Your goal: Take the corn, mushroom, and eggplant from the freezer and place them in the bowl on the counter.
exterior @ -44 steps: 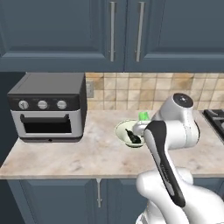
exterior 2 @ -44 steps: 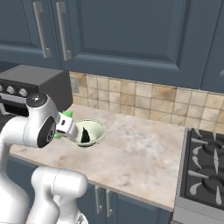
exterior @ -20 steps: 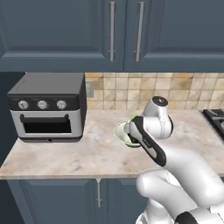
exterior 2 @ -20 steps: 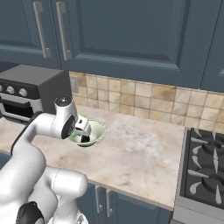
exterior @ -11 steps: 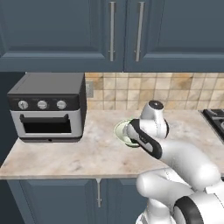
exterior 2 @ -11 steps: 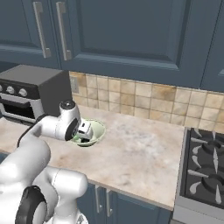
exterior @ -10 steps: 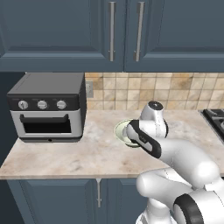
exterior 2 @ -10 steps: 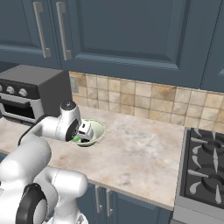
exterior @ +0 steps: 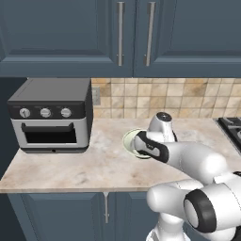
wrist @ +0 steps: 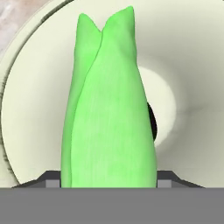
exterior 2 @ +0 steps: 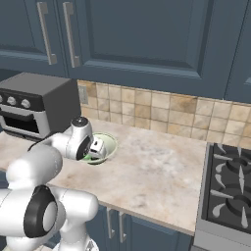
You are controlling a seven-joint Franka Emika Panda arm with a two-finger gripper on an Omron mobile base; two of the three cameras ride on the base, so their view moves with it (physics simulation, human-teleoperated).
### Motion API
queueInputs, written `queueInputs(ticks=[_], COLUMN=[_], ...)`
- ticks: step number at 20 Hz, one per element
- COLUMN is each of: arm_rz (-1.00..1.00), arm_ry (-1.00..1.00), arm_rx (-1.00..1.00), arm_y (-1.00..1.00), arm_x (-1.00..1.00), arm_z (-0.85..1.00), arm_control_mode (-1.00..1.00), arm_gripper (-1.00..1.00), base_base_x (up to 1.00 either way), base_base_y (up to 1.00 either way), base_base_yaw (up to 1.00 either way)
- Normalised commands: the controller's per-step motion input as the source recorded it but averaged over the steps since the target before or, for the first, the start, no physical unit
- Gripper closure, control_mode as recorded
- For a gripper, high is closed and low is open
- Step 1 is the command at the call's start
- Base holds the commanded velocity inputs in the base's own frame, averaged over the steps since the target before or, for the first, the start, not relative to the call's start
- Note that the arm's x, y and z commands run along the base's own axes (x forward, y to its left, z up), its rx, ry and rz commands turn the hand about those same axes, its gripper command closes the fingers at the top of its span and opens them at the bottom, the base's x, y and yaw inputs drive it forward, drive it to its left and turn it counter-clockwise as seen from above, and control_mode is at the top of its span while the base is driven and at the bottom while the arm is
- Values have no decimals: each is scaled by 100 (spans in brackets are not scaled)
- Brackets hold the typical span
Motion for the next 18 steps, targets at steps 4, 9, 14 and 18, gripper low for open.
queueInputs(ticks=[4, 9, 14, 18], arm_rz=[0, 0, 0, 0], arm_ry=[0, -1, -4, -13], arm_rx=[0, 0, 0, 0], arm_y=[0, 0, 0, 0], arm_x=[16, 4, -5, -18], arm_z=[-12, -1, 8, 21], arm_control_mode=[-100, -100, -100, -100], arm_gripper=[-100, -100, -100, -100], base_base_x=[0, 0, 0, 0], base_base_y=[0, 0, 0, 0], base_base_yaw=[0, 0, 0, 0])
